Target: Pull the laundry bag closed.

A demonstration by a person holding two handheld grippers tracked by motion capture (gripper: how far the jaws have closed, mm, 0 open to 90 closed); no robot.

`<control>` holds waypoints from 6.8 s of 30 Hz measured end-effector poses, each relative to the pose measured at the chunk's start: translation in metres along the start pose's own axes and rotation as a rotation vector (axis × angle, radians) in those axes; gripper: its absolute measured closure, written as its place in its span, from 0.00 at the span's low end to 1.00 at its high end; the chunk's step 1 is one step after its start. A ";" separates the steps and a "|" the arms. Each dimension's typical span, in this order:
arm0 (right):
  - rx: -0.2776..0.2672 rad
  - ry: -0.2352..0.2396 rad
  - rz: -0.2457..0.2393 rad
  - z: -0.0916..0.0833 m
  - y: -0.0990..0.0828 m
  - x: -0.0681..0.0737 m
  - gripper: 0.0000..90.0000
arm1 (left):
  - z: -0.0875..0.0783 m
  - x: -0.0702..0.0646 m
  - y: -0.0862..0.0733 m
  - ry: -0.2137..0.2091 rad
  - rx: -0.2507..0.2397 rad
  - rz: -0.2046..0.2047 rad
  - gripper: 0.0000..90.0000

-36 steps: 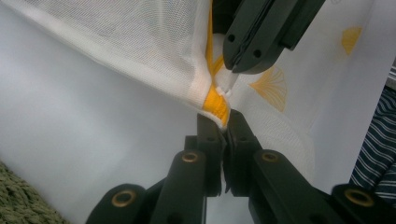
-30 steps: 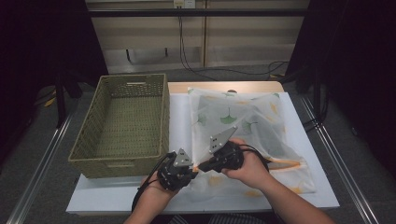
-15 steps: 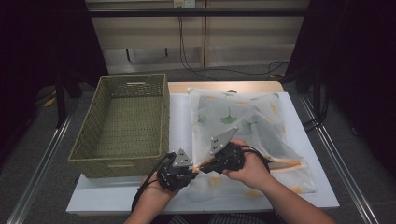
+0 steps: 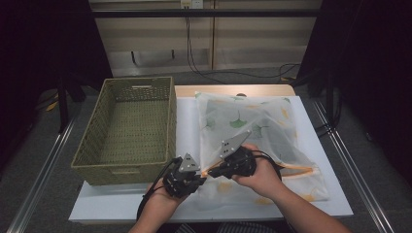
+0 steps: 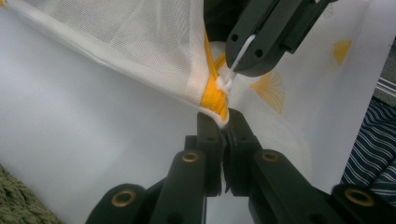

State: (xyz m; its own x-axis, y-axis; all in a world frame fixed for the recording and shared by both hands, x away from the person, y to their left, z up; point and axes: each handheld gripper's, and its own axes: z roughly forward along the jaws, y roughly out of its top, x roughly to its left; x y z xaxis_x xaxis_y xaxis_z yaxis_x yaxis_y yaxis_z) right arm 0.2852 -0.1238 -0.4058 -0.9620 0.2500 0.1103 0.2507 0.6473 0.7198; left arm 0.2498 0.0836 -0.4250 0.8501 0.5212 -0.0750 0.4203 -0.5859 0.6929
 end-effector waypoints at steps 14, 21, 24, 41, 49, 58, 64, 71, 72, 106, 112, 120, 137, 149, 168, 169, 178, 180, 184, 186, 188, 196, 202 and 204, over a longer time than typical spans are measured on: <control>0.006 -0.030 0.040 -0.006 -0.005 -0.001 1.00 | -0.003 -0.002 0.000 0.008 0.022 0.032 0.98; 0.010 -0.069 0.033 -0.013 -0.009 0.000 1.00 | -0.004 -0.001 -0.001 0.013 0.033 0.028 0.98; 0.021 -0.091 0.034 -0.016 -0.012 0.001 1.00 | -0.004 0.000 -0.001 0.012 0.040 0.040 0.98; 0.002 -0.129 0.041 -0.044 -0.023 0.007 1.00 | -0.005 0.002 -0.003 0.005 0.068 0.039 0.98; 0.011 -0.148 0.050 -0.055 -0.027 0.009 1.00 | -0.003 0.003 -0.004 0.000 0.069 0.041 0.98; 0.004 -0.167 0.052 -0.066 -0.034 0.013 1.00 | -0.002 0.002 -0.005 0.002 0.056 0.034 0.98; -0.002 -0.177 0.060 -0.074 -0.040 0.015 1.00 | -0.001 0.002 -0.005 -0.003 0.060 0.033 0.98; -0.010 -0.203 0.073 -0.087 -0.047 0.019 1.00 | -0.002 0.002 -0.003 0.003 0.090 0.045 0.98; -0.006 -0.212 0.075 -0.088 -0.048 0.020 1.00 | -0.001 0.002 -0.004 -0.003 0.081 0.039 0.98; -0.011 -0.314 0.155 -0.144 -0.088 0.024 1.00 | 0.000 0.001 -0.005 -0.041 0.132 0.072 0.98; -0.010 -0.334 0.176 -0.152 -0.097 0.025 1.00 | -0.003 0.003 -0.005 -0.037 0.137 0.075 0.98; -0.016 -0.353 0.202 -0.159 -0.107 0.025 1.00 | -0.005 0.006 -0.006 -0.033 0.148 0.092 0.98; -0.008 -0.383 0.254 -0.172 -0.124 0.023 1.00 | -0.005 0.007 -0.007 -0.047 0.153 0.091 0.98; -0.003 -0.408 0.305 -0.182 -0.142 0.020 1.00 | -0.004 0.007 -0.008 -0.050 0.157 0.085 0.98; 0.015 -0.475 0.399 -0.200 -0.175 0.011 1.00 | -0.003 0.006 -0.009 -0.044 0.144 0.068 0.98; 0.014 -0.479 0.410 -0.201 -0.177 0.011 1.00 | -0.003 0.006 -0.009 -0.043 0.145 0.068 0.98; 0.024 -0.491 0.441 -0.206 -0.187 0.007 1.00 | -0.003 0.006 -0.009 -0.052 0.146 0.065 0.98; 0.027 -0.502 0.439 -0.207 -0.189 0.006 1.00 | -0.003 0.008 -0.008 -0.057 0.166 0.087 0.98; 0.041 -0.517 0.458 -0.210 -0.192 0.005 1.00 | -0.002 0.007 -0.009 -0.057 0.172 0.084 0.98; 0.044 -0.520 0.470 -0.212 -0.195 0.004 1.00 | -0.003 0.008 -0.009 -0.062 0.179 0.088 0.98; 0.042 -0.510 0.482 -0.213 -0.198 0.004 1.00 | -0.003 0.007 -0.009 -0.055 0.178 0.085 0.98; 0.074 -0.543 0.515 -0.214 -0.207 0.000 1.00 | -0.002 0.003 -0.010 -0.059 0.159 0.050 0.98; 0.060 -0.518 0.536 -0.213 -0.213 -0.004 1.00 | -0.003 0.006 -0.009 -0.069 0.191 0.096 0.97; 0.032 -0.501 0.542 -0.215 -0.214 -0.005 0.99 | -0.005 0.006 -0.010 -0.068 0.172 0.096 0.94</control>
State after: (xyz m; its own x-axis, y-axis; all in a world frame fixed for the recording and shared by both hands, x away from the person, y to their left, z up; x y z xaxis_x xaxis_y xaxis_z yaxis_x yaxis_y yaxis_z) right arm 0.2126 -0.4185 -0.4131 -0.5392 0.8346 0.1132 0.6873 0.3583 0.6319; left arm 0.2490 0.0955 -0.4294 0.9060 0.4180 -0.0669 0.3793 -0.7312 0.5670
